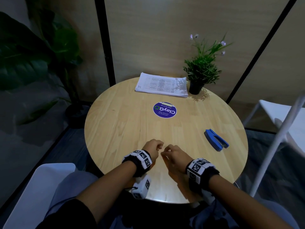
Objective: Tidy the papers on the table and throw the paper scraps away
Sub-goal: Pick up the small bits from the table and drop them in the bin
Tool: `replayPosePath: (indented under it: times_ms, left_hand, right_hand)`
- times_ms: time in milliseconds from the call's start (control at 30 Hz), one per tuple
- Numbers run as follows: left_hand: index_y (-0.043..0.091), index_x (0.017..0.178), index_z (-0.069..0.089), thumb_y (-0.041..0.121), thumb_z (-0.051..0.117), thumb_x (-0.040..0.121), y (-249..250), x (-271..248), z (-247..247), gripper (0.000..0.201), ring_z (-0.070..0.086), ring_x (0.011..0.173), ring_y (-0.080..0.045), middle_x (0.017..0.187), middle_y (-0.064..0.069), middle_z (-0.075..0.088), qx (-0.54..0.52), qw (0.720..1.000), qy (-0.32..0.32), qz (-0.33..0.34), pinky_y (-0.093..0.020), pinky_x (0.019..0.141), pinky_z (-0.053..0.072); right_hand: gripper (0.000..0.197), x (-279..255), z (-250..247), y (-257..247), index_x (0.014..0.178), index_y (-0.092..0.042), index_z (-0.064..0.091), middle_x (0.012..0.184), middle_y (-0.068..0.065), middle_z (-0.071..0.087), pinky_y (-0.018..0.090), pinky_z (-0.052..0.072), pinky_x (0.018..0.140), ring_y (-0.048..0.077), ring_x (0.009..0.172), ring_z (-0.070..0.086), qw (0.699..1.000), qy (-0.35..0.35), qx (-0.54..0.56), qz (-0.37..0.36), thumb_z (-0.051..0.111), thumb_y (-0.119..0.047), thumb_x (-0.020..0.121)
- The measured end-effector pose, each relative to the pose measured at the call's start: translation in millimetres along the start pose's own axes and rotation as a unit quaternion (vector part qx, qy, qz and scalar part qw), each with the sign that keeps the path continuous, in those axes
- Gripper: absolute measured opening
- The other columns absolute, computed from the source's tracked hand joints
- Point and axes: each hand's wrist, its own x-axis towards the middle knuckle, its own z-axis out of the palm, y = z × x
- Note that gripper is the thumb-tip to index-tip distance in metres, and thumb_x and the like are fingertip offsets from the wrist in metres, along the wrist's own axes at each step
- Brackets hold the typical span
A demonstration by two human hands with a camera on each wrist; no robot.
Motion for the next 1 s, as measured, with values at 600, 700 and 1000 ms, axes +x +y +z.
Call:
replayPosePath:
  times_ms: [600,700,1000]
  left_hand:
    - [0.009,0.114,0.062,-0.005,0.044,0.086,13.7,17.6,5.4,0.036,0.06,0.108,-0.027,0.116,-0.013,0.063,-0.037,0.999,0.019,-0.026,-0.03,0.092,0.047]
    - [0.008,0.114,0.06,-0.009,0.041,0.084,10.5,16.6,-0.5,0.039,0.061,0.1,-0.028,0.11,-0.015,0.064,-0.095,0.993,0.055,-0.035,-0.028,0.082,0.048]
    - [0.011,0.117,0.057,-0.012,0.052,0.081,-1.9,2.7,-10.7,0.043,0.059,0.106,-0.022,0.116,-0.012,0.056,-0.096,0.992,0.054,-0.059,-0.02,0.08,0.043]
  right_hand:
    - [0.015,18.6,-10.9,17.4,0.097,-0.014,0.071,0.097,0.004,0.068,0.024,0.046,0.08,0.019,0.091,0.062,0.964,0.121,0.128,0.197,0.06,-0.017,0.086]
    - [0.028,23.5,-7.7,21.2,0.117,-0.016,0.061,0.115,0.007,0.061,0.026,0.043,0.088,0.023,0.106,0.057,0.98,0.121,0.071,0.143,0.055,-0.026,0.091]
    - [0.033,28.9,0.1,5.8,0.125,-0.013,0.06,0.127,0.01,0.056,0.029,0.041,0.097,0.028,0.117,0.051,0.999,0.022,-0.038,0.021,0.049,-0.017,0.094]
